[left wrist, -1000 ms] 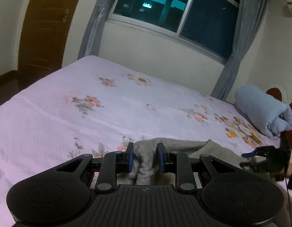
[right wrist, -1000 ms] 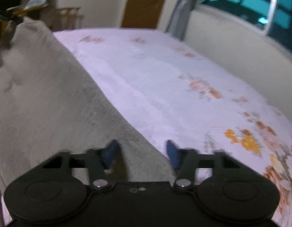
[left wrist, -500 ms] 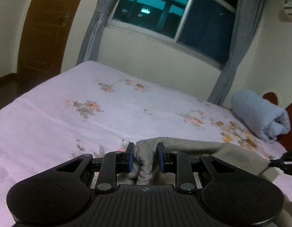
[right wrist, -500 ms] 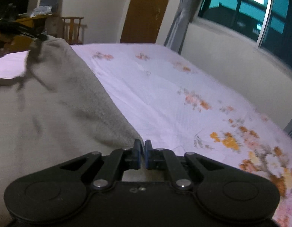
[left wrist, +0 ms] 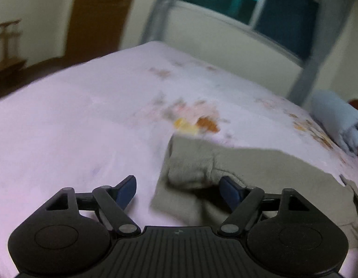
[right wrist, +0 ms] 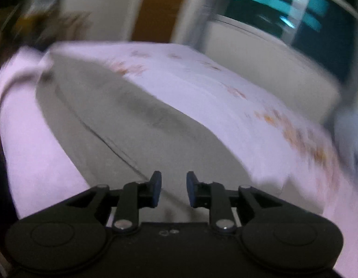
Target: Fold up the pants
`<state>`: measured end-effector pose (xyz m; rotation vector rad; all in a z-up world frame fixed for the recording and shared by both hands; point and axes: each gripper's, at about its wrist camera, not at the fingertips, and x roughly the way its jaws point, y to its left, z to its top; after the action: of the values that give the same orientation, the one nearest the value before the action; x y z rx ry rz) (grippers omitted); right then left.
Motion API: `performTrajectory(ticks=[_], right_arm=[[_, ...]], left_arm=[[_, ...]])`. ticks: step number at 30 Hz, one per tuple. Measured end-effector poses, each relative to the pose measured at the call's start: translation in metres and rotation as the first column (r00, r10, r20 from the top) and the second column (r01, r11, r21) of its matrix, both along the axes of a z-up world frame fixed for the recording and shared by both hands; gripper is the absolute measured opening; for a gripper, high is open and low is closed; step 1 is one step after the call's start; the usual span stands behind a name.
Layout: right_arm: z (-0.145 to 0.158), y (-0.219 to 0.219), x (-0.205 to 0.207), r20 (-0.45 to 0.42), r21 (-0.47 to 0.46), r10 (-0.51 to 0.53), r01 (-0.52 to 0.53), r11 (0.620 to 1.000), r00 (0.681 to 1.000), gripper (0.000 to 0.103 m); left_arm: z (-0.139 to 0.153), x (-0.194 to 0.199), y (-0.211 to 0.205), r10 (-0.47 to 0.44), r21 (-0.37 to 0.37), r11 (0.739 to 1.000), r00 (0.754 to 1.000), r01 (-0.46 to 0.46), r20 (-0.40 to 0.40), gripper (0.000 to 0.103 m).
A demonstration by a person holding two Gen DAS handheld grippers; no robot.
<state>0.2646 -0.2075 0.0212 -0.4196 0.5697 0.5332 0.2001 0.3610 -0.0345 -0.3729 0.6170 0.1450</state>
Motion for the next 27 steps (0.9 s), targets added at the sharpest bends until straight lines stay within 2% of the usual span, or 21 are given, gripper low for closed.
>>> performTrajectory(ticks=[2,3,6,7,10,13,15,16,19,21,25,27], right_arm=[[0.002,-0.016,-0.004,-0.052,0.125,-0.113,0.119,0.985,0.992,0.015],[0.002,-0.023,-0.005,-0.077,0.17,-0.151,0.162,0.972,0.986,0.016],[0.002,-0.04,0.005,-0.147,0.277,-0.238,0.271,0.922,0.96,0.018],[0.001,-0.047,0.006,-0.174,0.315,-0.259,0.303,0.9,0.95,0.017],[-0.001,-0.058,0.008,-0.223,0.383,-0.301,0.368,0.847,0.927,0.02],[-0.013,-0.059,0.016,-0.241,0.388,-0.33,0.402,0.829,0.913,0.022],[-0.019,-0.06,0.013,-0.259,0.395,-0.346,0.426,0.814,0.902,0.022],[-0.023,-0.061,0.012,-0.275,0.397,-0.358,0.445,0.803,0.892,0.023],[-0.036,-0.062,0.013,-0.321,0.419,-0.383,0.492,0.763,0.866,0.029],[-0.044,-0.063,0.017,-0.351,0.434,-0.396,0.522,0.734,0.849,0.029],[-0.059,-0.062,0.024,-0.394,0.441,-0.427,0.575,0.689,0.814,0.029],[-0.065,-0.062,0.028,-0.432,0.456,-0.43,0.603,0.654,0.793,0.029]], left_arm=[[-0.005,-0.02,-0.005,0.091,-0.013,0.996,0.996,-0.092,-0.015,0.078],[-0.006,-0.027,-0.006,0.114,-0.045,0.992,0.993,-0.114,-0.011,0.078],[-0.004,-0.04,-0.009,0.13,-0.193,0.974,0.991,-0.119,0.043,0.077],[-0.001,-0.039,-0.014,0.127,-0.222,0.969,0.99,-0.111,0.057,0.077],[0.002,-0.024,-0.022,0.107,-0.283,0.956,0.992,-0.084,0.065,0.077],[-0.002,-0.003,-0.029,0.1,-0.311,0.948,0.993,-0.074,0.069,0.077],[-0.009,0.01,-0.025,0.1,-0.366,0.928,0.993,-0.071,0.062,0.066],[-0.011,0.016,-0.025,0.102,-0.38,0.922,0.993,-0.073,0.056,0.057],[-0.014,0.027,-0.021,0.113,-0.403,0.911,0.992,-0.083,0.052,0.024],[-0.015,0.032,-0.019,0.11,-0.407,0.91,0.993,-0.08,0.051,0.021],[-0.015,0.033,-0.02,0.078,-0.358,0.932,0.996,-0.056,0.049,0.02],[-0.018,0.028,-0.019,0.086,-0.369,0.927,0.995,-0.058,0.059,0.02]])
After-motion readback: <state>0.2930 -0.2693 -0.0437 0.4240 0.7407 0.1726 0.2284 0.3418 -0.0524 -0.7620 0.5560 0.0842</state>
